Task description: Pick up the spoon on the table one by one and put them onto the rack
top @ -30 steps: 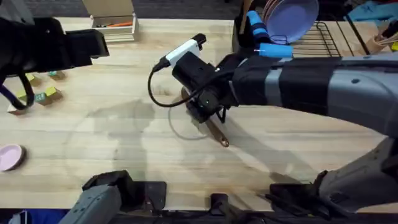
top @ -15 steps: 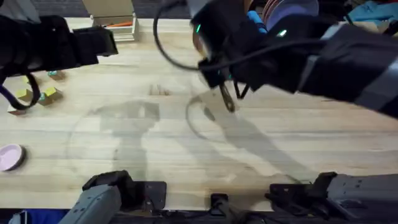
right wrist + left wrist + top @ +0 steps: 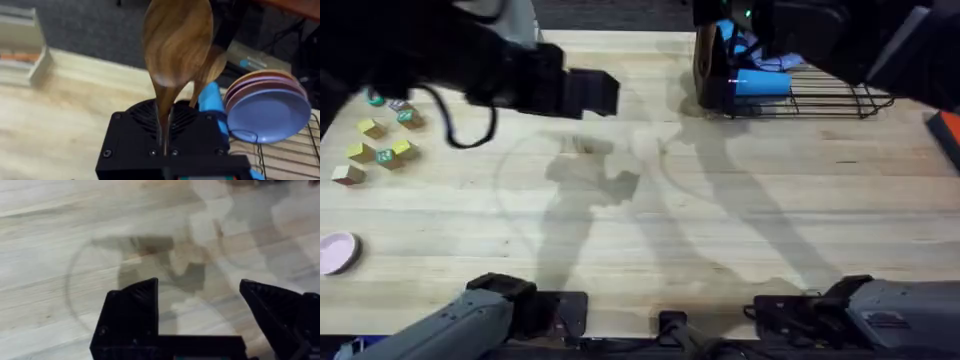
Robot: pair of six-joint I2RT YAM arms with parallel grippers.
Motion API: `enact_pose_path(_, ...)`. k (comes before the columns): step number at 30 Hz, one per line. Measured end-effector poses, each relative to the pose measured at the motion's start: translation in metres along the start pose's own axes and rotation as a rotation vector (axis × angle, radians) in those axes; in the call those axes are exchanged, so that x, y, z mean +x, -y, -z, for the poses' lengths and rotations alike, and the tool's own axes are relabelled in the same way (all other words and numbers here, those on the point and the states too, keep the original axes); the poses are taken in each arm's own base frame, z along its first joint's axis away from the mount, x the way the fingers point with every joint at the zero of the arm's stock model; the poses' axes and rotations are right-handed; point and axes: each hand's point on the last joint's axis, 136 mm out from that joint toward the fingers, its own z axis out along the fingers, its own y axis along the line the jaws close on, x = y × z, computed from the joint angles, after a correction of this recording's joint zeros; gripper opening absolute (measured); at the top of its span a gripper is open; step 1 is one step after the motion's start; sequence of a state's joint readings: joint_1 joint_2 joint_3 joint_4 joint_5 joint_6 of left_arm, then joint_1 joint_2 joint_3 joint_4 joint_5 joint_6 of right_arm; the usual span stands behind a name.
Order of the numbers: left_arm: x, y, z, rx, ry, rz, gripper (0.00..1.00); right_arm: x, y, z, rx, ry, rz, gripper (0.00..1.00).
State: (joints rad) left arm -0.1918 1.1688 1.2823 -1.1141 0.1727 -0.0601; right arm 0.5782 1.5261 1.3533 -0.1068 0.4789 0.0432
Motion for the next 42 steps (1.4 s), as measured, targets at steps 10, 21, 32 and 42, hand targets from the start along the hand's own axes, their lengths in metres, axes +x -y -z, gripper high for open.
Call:
enact_pose_path(10,0.016,0.025,-0.050,0.044,-0.182,-0.071,0.995,-0.029,0.054,-0.012,0.105,0.110,-0.080,0.035)
enact_pose_path(21,0.016,0.035,-0.063,0.060,-0.204,-0.094,0.994,-0.040,0.081,-0.017,0.160,0.206,-0.135,0.036)
enact_pose_path(32,0.016,0.036,-0.063,0.064,-0.204,-0.091,0.993,-0.004,0.077,-0.026,0.159,0.257,-0.155,0.036)
enact_pose_path(42,0.016,0.036,-0.063,0.064,-0.204,-0.091,0.993,0.009,0.076,-0.028,0.159,0.274,-0.161,0.037)
